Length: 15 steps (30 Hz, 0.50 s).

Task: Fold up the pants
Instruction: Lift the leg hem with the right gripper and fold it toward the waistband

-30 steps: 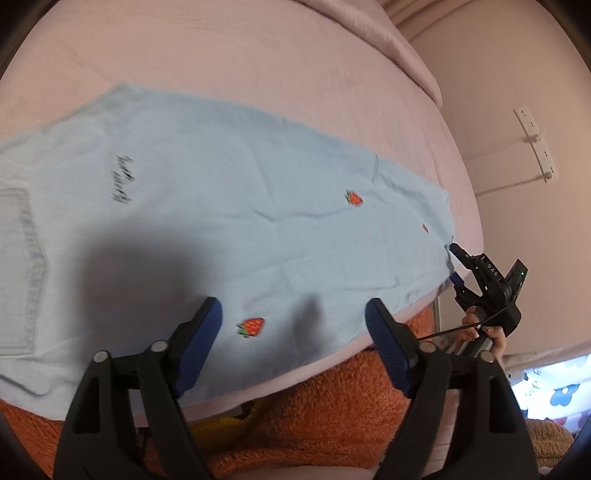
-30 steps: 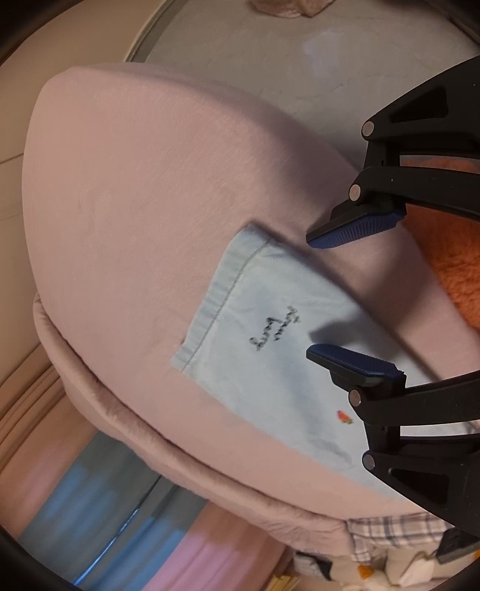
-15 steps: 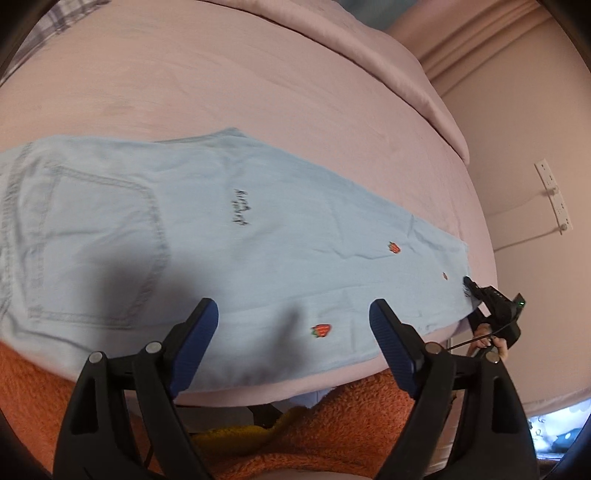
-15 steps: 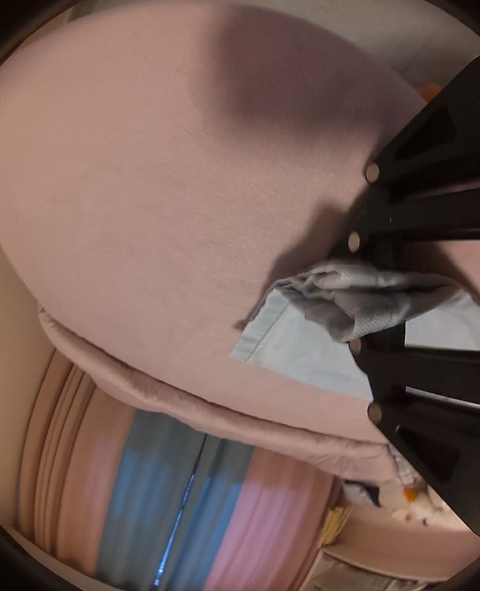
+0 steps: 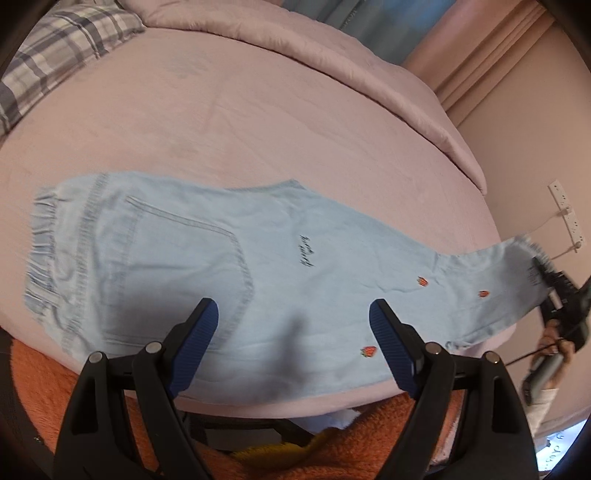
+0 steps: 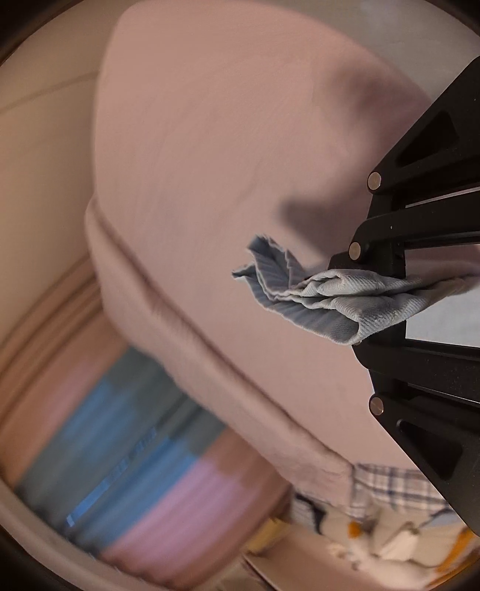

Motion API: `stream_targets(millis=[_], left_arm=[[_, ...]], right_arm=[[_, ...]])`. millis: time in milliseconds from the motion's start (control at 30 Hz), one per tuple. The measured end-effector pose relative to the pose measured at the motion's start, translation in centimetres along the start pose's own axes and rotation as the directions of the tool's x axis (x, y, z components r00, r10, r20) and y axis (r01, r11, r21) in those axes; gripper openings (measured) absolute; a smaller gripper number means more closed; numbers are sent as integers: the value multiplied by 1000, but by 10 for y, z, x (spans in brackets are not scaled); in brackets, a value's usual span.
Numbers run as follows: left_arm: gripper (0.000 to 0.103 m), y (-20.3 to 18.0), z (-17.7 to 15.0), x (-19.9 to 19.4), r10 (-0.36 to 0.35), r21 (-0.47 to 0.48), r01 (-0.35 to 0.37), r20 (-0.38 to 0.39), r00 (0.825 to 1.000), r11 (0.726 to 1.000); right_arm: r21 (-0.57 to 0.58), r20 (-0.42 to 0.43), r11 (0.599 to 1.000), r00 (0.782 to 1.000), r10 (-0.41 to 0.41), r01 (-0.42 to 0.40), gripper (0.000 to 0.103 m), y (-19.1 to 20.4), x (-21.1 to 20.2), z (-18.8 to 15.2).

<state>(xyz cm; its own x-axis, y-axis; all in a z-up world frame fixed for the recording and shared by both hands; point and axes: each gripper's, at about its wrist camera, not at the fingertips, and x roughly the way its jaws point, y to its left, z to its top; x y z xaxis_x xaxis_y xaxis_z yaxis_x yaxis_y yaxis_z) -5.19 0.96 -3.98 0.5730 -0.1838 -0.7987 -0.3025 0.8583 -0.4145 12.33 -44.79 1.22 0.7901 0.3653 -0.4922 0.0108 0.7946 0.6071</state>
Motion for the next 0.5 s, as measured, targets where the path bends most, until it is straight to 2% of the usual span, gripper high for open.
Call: stream_targets(millis=[67,300,500], left_arm=[[84,9,1,-7,25,0,-25,9,1000,1000],[84,21,5,-14,40,-17,-39,34,999,999],[84,29,8,-13,42,-43,-40,31,999,998]], right_arm=[[-46,-8,998,999,39,-39,8,25,2,-2],[-194,-84,971,988,129,-143,8,103,21,-27],[-288,-229,930,960,163,-227,8,141,46,-68]])
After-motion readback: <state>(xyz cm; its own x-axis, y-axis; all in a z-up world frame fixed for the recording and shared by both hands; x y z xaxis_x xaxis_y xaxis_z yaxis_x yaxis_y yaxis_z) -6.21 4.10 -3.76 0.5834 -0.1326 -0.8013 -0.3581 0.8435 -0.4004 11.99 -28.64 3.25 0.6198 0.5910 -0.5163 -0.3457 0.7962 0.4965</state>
